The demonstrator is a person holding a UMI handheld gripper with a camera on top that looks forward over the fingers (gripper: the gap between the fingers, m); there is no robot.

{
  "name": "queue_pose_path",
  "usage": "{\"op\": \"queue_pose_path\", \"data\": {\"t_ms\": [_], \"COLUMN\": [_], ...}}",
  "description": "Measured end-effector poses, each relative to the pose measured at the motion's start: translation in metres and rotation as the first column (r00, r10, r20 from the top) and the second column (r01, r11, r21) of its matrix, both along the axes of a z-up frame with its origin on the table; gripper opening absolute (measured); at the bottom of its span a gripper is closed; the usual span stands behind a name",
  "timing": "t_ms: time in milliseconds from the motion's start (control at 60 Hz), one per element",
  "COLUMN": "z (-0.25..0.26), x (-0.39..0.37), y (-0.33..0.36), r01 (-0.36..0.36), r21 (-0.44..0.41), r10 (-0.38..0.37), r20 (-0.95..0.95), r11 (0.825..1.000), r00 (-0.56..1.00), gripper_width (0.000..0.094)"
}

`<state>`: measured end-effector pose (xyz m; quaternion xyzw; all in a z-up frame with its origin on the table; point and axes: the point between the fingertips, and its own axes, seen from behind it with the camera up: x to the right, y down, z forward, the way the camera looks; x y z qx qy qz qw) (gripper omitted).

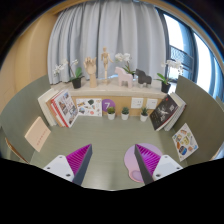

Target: Arrange mouse

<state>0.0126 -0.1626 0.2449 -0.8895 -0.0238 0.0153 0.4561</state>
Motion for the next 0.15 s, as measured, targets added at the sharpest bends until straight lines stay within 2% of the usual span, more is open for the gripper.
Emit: {"op": "queue_pose_path", "data": {"t_ms": [150], "z": [-0.011], "x": [-0.037], "y": [-0.038], "r01": [-0.035], "r21": [-0.004], "r10": [0.035], "r20": [-0.003], "r11": [0.999], "r00": [0.999], "gripper_width": [0.0854]}}
